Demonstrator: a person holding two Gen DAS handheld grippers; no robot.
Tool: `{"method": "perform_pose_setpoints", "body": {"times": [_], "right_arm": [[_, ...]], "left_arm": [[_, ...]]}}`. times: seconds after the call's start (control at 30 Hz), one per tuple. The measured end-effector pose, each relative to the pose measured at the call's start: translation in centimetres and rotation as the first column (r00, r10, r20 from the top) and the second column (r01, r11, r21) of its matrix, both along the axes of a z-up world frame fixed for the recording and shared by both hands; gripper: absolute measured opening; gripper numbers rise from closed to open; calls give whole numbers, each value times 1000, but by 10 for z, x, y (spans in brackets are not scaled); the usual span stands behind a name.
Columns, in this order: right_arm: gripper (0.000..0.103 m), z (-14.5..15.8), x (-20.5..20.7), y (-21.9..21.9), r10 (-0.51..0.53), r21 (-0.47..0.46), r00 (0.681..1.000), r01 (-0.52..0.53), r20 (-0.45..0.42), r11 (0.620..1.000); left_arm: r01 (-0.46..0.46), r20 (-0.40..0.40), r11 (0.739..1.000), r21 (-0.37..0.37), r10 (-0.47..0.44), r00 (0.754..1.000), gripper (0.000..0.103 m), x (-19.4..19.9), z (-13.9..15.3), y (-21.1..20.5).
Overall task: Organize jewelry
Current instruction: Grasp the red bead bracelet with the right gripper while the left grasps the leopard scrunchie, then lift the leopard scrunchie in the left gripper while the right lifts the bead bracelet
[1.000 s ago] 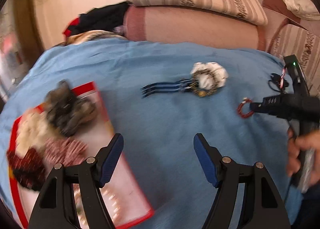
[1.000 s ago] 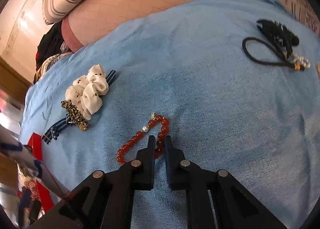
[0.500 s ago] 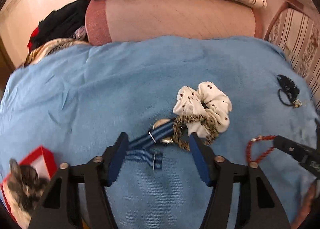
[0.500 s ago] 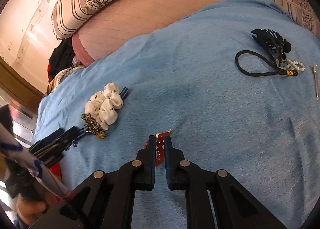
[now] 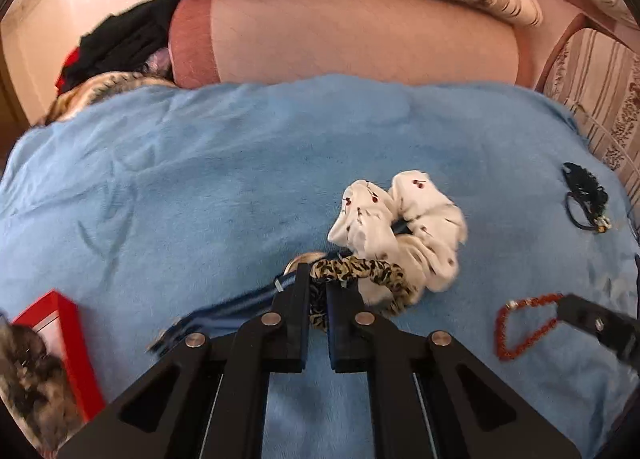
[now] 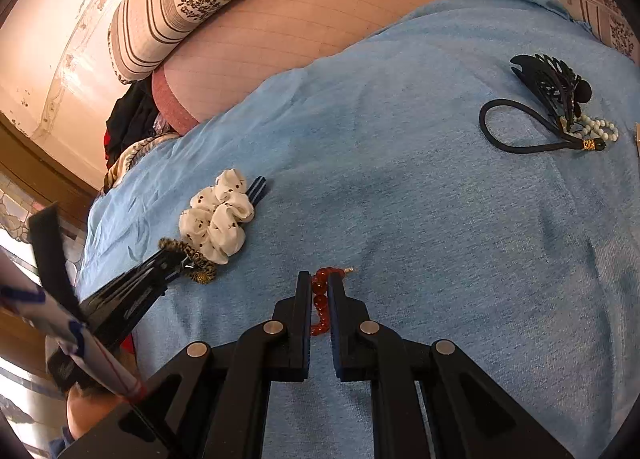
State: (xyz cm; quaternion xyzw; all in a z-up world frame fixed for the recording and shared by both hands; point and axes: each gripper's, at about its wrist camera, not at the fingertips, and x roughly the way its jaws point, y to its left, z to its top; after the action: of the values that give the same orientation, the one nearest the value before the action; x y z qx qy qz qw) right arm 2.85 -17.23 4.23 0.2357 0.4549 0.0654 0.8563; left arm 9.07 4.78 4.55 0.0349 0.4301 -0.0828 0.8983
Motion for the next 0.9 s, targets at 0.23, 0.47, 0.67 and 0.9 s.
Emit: {"method": "perform_pose_setpoints", "body": {"times": [0.23, 0.47, 0.67, 0.9], "right_arm": [[9, 15, -12, 10, 48, -4, 997, -48, 54, 999], [8, 35, -36, 28, 107, -33, 984, -104, 144, 994], [8, 45, -60, 48, 145, -41, 973, -140, 178, 989], [9, 57, -92, 80, 195, -107, 951, -174, 238, 979]], "left_arm": [[31, 84, 999, -27, -28, 996, 6, -74, 31, 11], [-11, 105, 999, -31, 14, 994, 7, -124, 28, 30], [-40, 133, 999, -34, 44, 990, 7, -141, 26, 44], [-45, 158, 997, -61, 54, 986, 7, -146, 28, 56]]}}
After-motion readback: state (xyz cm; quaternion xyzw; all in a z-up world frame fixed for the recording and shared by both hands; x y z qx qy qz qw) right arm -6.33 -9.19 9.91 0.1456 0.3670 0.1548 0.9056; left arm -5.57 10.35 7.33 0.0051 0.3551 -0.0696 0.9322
